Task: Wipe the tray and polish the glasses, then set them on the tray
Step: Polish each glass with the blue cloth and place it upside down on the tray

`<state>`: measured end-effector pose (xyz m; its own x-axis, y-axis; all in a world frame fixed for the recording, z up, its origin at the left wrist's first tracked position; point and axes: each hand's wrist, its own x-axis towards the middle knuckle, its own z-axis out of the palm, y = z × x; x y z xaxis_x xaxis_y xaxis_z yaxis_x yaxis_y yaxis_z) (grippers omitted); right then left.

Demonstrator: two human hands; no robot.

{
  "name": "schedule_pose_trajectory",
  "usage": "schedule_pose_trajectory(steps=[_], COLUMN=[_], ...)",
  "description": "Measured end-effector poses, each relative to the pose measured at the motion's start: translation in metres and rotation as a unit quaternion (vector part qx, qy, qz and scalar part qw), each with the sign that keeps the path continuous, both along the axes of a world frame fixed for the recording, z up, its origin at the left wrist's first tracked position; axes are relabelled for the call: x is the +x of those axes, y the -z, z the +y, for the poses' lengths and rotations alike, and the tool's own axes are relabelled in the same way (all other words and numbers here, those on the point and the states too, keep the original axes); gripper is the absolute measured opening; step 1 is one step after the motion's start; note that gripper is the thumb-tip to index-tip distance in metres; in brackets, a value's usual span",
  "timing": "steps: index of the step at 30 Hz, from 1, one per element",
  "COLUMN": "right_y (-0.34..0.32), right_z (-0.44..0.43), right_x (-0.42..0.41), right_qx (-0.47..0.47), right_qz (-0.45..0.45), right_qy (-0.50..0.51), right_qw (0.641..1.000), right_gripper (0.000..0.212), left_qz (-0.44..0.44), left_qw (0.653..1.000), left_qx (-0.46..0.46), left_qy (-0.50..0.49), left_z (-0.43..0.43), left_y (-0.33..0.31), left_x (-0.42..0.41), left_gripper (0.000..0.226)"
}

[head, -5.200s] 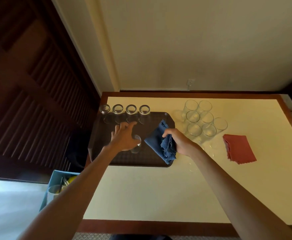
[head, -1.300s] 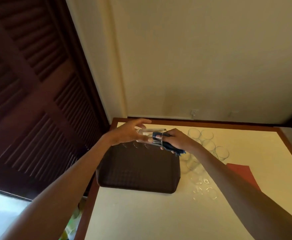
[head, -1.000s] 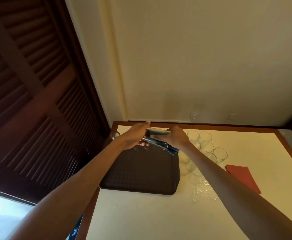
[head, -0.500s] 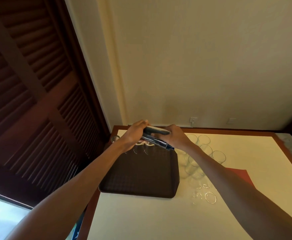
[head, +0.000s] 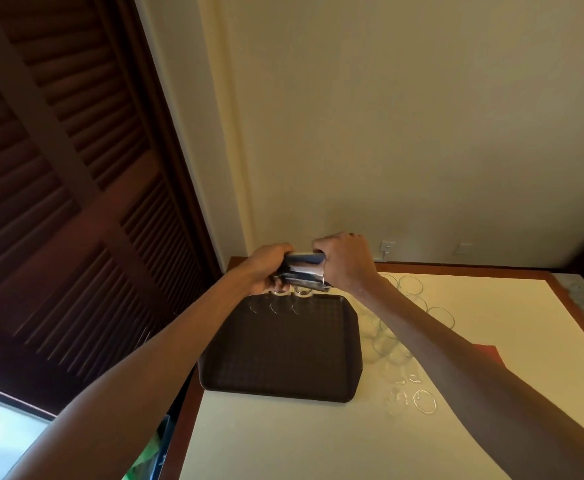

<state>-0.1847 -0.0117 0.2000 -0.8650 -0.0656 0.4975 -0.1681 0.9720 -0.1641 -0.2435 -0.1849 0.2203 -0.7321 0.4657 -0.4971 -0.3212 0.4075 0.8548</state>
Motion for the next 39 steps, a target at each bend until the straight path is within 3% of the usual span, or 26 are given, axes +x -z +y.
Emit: schedule_pose_trajectory(steps=[2, 4, 6, 7, 8, 9, 10, 11, 12, 13, 15, 17, 19, 22, 23, 24, 26, 27, 28, 29, 30, 32, 33, 35, 36, 39], right_y=[0.014, 0.016, 0.005, -0.002, -0.009, -0.016, -0.016, -0.022, -0.027, -0.033, -0.051, -0.061, -0.051, -0.02, -0.011, -0.006, -0.003, -0.004, -0.008, -0.011, -0.015, -0.028, -0.035, -0.05, -0.057, -0.053], right_z=[0.007, 0.001, -0.012, -0.019, -0.022, -0.022, -0.017, -0.013, -0.012, -0.011, -0.013, -0.015, -0.01, -0.003, -0.004, -0.006, -0.013, -0.016, -0.017, -0.016, -0.014, -0.011, -0.012, -0.017, -0.019, -0.015], right_x=[-0.009, -0.007, 0.004, 0.01, 0.015, 0.017, 0.014, 0.011, 0.009, 0.008, 0.012, 0.013, 0.004, -0.013, -0.017, -0.019, -0.013, -0.009, -0.006, -0.006, -0.004, -0.002, 0.0, 0.006, 0.01, 0.005], right_qx=[-0.082, -0.284, -0.52, -0.575, -0.584, -0.564, -0.483, -0.335, -0.181, -0.093, -0.026, 0.06, 0.069, -0.097, -0.189, -0.307, -0.549, -0.605, -0.621, -0.597, -0.528, -0.25, -0.118, 0.012, 0.048, 0.038], right_qz=[-0.046, -0.097, -0.243, -0.316, -0.359, -0.374, -0.369, -0.341, -0.288, -0.217, -0.103, -0.069, -0.077, -0.098, -0.132, -0.19, -0.337, -0.382, -0.397, -0.385, -0.354, -0.254, -0.198, -0.11, -0.085, -0.074], right_qy=[0.047, 0.056, 0.055, 0.054, 0.045, 0.047, 0.051, 0.063, 0.08, 0.101, 0.072, 0.036, 0.042, 0.093, 0.099, 0.097, 0.08, 0.065, 0.055, 0.059, 0.07, 0.097, 0.102, 0.095, 0.086, 0.088], right_qw=[0.994, 0.952, 0.817, 0.753, 0.727, 0.735, 0.793, 0.876, 0.937, 0.967, 0.992, 0.995, 0.994, 0.986, 0.968, 0.927, 0.761, 0.696, 0.674, 0.701, 0.769, 0.929, 0.968, 0.989, 0.992, 0.993], right_gripper=[0.013, 0.026, 0.047, 0.046, 0.046, 0.048, 0.049, 0.041, 0.029, 0.022, 0.034, 0.047, 0.029, 0.013, 0.017, 0.026, 0.042, 0.045, 0.044, 0.043, 0.039, 0.026, 0.02, 0.015, 0.016, 0.009], left_qz=[0.096, 0.205, 0.322, 0.364, 0.386, 0.39, 0.377, 0.342, 0.284, 0.207, 0.054, -0.002, 0.037, 0.157, 0.204, 0.256, 0.352, 0.381, 0.39, 0.377, 0.338, 0.199, 0.114, -0.009, -0.027, 0.032], left_qw=[0.995, 0.978, 0.946, 0.93, 0.92, 0.917, 0.92, 0.931, 0.946, 0.962, 0.981, 0.99, 0.994, 0.982, 0.972, 0.958, 0.927, 0.915, 0.911, 0.916, 0.929, 0.966, 0.981, 0.989, 0.989, 0.99], left_qx=[-0.007, 0.008, 0.033, 0.044, 0.056, 0.073, 0.098, 0.128, 0.156, 0.178, 0.183, 0.135, 0.091, 0.097, 0.105, 0.106, 0.105, 0.11, 0.118, 0.128, 0.143, 0.16, 0.155, 0.135, 0.124, 0.113], left_qy=[-0.03, -0.04, -0.037, -0.034, -0.035, -0.037, -0.037, -0.034, -0.028, -0.026, -0.024, -0.033, -0.041, -0.052, -0.058, -0.067, -0.076, -0.072, -0.065, -0.054, -0.042, -0.03, -0.032, -0.059, -0.072, -0.08], left_z=[0.005, 0.006, 0.004, 0.003, 0.002, 0.001, -0.001, -0.002, -0.004, -0.005, -0.006, -0.004, 0.0, 0.003, 0.002, 0.001, 0.0, -0.001, -0.001, -0.003, -0.004, -0.007, -0.006, -0.004, -0.002, 0.002], left_y=[-0.002, -0.006, -0.007, -0.006, -0.004, -0.002, 0.0, 0.001, 0.002, 0.001, -0.005, -0.01, -0.014, -0.016, -0.014, -0.012, -0.009, -0.008, -0.009, -0.009, -0.011, -0.016, -0.019, -0.021, -0.022, -0.025], left_x=[0.003, 0.006, 0.01, 0.011, 0.013, 0.013, 0.012, 0.01, 0.007, 0.004, -0.001, -0.005, -0.006, -0.003, -0.002, -0.001, 0.002, 0.002, 0.003, 0.002, 0.001, -0.001, -0.002, -0.002, -0.002, -0.001], left_gripper=[0.033, 0.035, 0.038, 0.04, 0.04, 0.04, 0.04, 0.039, 0.04, 0.042, 0.048, 0.052, 0.046, 0.042, 0.043, 0.045, 0.048, 0.048, 0.047, 0.047, 0.047, 0.052, 0.056, 0.055, 0.05, 0.042])
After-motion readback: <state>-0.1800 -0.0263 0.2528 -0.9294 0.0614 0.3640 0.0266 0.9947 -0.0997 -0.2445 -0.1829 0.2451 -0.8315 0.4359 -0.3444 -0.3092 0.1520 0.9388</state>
